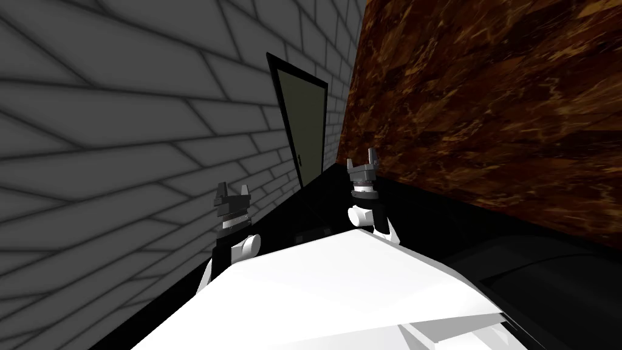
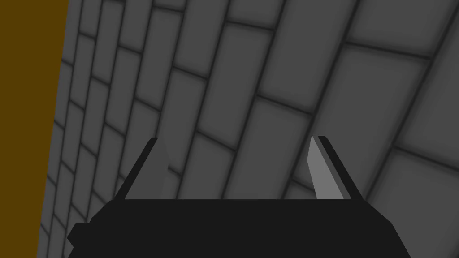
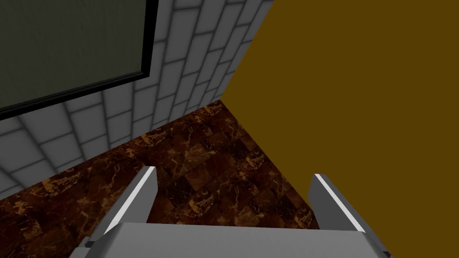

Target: Pull the door open

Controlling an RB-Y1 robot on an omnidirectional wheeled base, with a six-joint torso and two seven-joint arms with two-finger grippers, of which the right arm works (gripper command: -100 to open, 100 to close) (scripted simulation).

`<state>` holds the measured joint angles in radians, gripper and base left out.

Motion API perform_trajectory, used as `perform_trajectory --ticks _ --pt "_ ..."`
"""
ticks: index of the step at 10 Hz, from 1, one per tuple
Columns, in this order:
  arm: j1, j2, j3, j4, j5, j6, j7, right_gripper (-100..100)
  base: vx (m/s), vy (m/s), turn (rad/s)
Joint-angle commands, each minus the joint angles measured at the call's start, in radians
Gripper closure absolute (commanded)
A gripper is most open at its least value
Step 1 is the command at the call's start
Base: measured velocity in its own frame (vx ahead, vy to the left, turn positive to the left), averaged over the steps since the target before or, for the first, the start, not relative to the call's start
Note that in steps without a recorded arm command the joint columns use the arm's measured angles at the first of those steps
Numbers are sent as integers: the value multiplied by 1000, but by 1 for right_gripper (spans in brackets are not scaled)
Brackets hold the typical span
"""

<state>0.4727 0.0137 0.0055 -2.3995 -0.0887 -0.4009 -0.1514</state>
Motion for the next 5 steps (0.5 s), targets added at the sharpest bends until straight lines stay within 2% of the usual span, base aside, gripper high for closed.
perform_trajectory --ticks 1,3,5 --pt "-8 -14 -3 36 -14 -10 -26 -100 76 -11 192" --pt "-19 -29 -6 80 -31 -23 -57 -100 145 -48 219" --pt "-27 -39 -9 118 -45 -33 -84 -100 121 -48 150"
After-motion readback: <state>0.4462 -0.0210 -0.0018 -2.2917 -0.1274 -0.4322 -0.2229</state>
